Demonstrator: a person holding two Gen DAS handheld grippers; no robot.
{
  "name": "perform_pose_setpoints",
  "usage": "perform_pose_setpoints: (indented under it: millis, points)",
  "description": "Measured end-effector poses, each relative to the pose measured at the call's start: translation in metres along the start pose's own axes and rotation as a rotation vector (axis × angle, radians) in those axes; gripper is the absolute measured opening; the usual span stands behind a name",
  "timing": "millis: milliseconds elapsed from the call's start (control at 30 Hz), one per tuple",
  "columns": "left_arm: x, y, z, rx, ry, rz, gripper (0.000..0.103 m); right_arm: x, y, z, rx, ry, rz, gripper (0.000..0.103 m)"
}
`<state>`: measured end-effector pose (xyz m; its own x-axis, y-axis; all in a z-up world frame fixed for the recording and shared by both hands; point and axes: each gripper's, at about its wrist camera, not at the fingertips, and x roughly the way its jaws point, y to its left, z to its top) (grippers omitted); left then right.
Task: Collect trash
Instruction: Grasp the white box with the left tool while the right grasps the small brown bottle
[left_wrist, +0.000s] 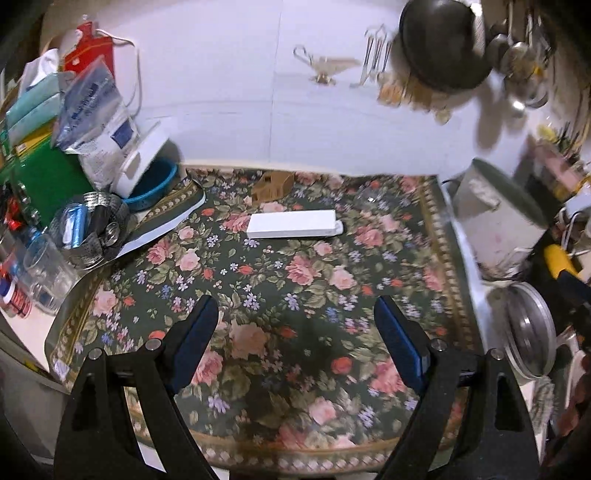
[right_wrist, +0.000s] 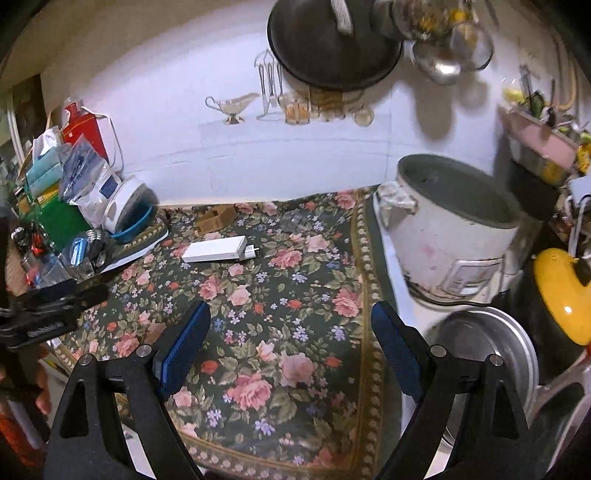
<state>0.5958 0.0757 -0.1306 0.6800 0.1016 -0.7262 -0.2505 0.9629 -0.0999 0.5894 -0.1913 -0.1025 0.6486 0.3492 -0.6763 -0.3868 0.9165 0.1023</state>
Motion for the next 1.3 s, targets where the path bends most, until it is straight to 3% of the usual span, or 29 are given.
perform_pose_setpoints:
  millis: [300,500,667,767,867,1000,1233,1300]
  points:
    - [0.128,0.008,0.040,0.104,0.142,-0.045,0.086,0.066,0.002,0.024,0.048,0.069,-0.042,0.087]
    - [0.228,-0.002,0.067,0.275,0.232,-0.047,0.086,0.117,0.006,0.048,0.144,0.127,-0.098,0.087]
    - [0.280,-0.025,0.064,0.457,0.229,-0.031,0.086,0.154,0.005,0.059,0.178,0.162,-0.153,0.087]
    - [0.296,-0.039,0.058,0.571,0.145,0.029,0.086,0.171,0.001,0.061,0.194,0.234,-0.200,0.087]
    - [0.297,-0.045,0.057,0.624,0.070,0.038,0.075,0.184,-0.001,0.062,0.201,0.267,-0.207,0.087]
    - [0.295,-0.047,0.064,0.675,-0.003,0.053,0.041,0.204,0.002,0.064,0.190,0.304,-0.200,0.087]
    - [0.297,-0.010,0.096,0.513,0.023,0.002,0.027,0.245,0.022,0.069,0.132,0.317,-0.107,0.087]
    - [0.292,0.010,0.108,0.435,0.049,-0.041,0.017,0.258,0.030,0.070,0.116,0.323,-0.071,0.087]
